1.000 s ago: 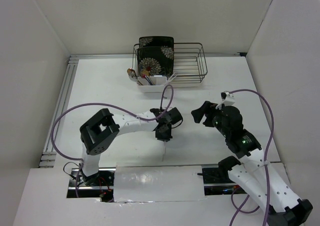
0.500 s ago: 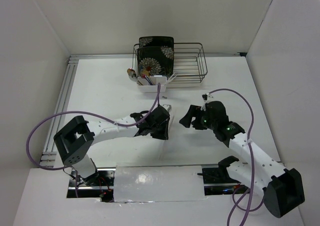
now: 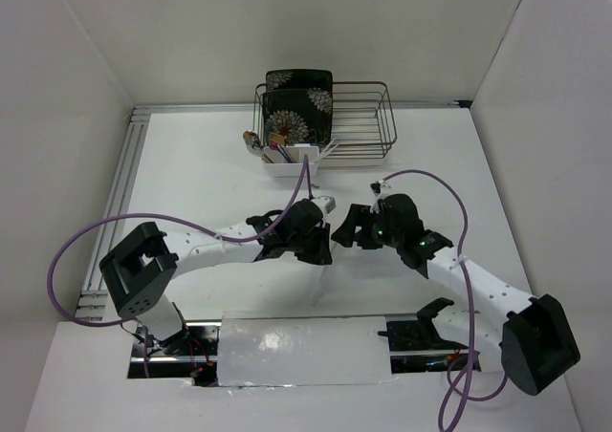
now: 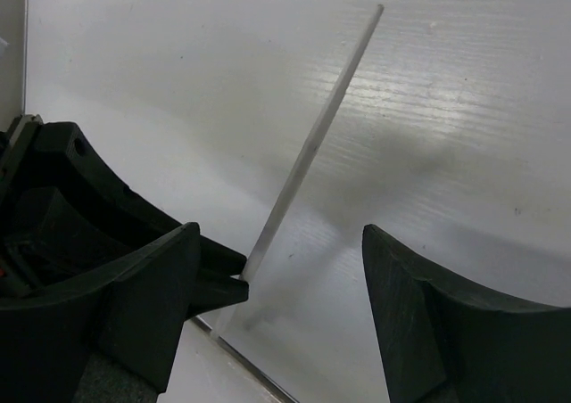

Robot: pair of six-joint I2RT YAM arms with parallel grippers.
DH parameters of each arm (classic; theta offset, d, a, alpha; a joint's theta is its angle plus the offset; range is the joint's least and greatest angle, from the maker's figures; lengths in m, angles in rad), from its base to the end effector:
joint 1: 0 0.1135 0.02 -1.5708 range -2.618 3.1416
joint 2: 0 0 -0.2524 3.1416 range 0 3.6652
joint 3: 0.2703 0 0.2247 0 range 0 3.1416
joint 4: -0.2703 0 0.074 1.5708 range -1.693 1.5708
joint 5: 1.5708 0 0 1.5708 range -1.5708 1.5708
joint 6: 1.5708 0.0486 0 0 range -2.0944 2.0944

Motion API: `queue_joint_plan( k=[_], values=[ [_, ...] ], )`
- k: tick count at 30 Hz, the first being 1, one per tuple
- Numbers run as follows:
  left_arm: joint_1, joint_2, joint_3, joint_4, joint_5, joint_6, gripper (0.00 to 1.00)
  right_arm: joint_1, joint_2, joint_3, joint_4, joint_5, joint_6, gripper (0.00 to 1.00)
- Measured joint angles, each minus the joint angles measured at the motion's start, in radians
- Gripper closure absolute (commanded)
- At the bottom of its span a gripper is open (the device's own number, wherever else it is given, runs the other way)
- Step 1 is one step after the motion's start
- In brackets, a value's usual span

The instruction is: Sort the eating utensils into containers

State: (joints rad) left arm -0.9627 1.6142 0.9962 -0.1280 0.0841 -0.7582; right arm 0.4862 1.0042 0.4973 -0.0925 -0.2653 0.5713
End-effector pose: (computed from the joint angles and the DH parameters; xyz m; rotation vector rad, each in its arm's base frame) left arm 0.1864 -0.2749 0.2060 0.3029 2.4979 -0.9034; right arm 0.1733 0.1060 0.2056 -0.0635 2.2858 0.8702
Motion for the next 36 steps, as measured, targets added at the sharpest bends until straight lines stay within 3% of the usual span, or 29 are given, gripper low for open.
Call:
queue_joint_plan(
  k=[5, 8, 11, 12, 13, 16, 19, 20, 24, 36],
  values=[
    [0.000, -0.001, 0.001, 0.033, 0.031, 0.008, 0.77, 0.030, 0.052, 0.002, 0.034, 0.027, -0.002, 0.34],
    [0.000, -0.004, 0.001, 0.047, 0.048, 0.019, 0.77, 0.045, 0.085, 0.012, 0.045, 0.052, -0.005, 0.48],
    [0.000, -0.010, 0.001, 0.060, 0.058, 0.024, 0.77, 0.055, 0.122, 0.032, 0.051, 0.074, -0.012, 0.74],
    [0.000, -0.011, 0.001, 0.063, 0.060, 0.024, 0.77, 0.057, 0.132, 0.038, 0.054, 0.078, -0.010, 0.91],
    [0.000, -0.011, 0.001, 0.065, 0.060, 0.024, 0.77, 0.059, 0.138, 0.045, 0.061, 0.074, 0.003, 1.00],
    [0.000, -0.017, 0.001, 0.072, 0.066, 0.026, 0.73, 0.064, 0.140, 0.064, 0.063, 0.096, -0.016, 1.00],
    [0.000, -0.034, 0.001, 0.077, 0.067, 0.027, 0.59, 0.066, 0.133, 0.094, 0.051, 0.118, -0.036, 1.00],
    [0.000, -0.044, 0.001, 0.076, 0.066, 0.024, 0.47, 0.066, 0.127, 0.111, 0.046, 0.129, -0.046, 1.00],
    [0.017, -0.123, -0.002, 0.043, 0.055, 0.010, 0.24, 0.066, 0.100, 0.204, 0.023, 0.191, -0.097, 1.00],
    [0.311, -0.611, -0.179, -0.008, 0.090, 0.004, 0.15, 0.003, 0.150, 0.726, 0.029, 0.232, -0.311, 1.00]
  ],
)
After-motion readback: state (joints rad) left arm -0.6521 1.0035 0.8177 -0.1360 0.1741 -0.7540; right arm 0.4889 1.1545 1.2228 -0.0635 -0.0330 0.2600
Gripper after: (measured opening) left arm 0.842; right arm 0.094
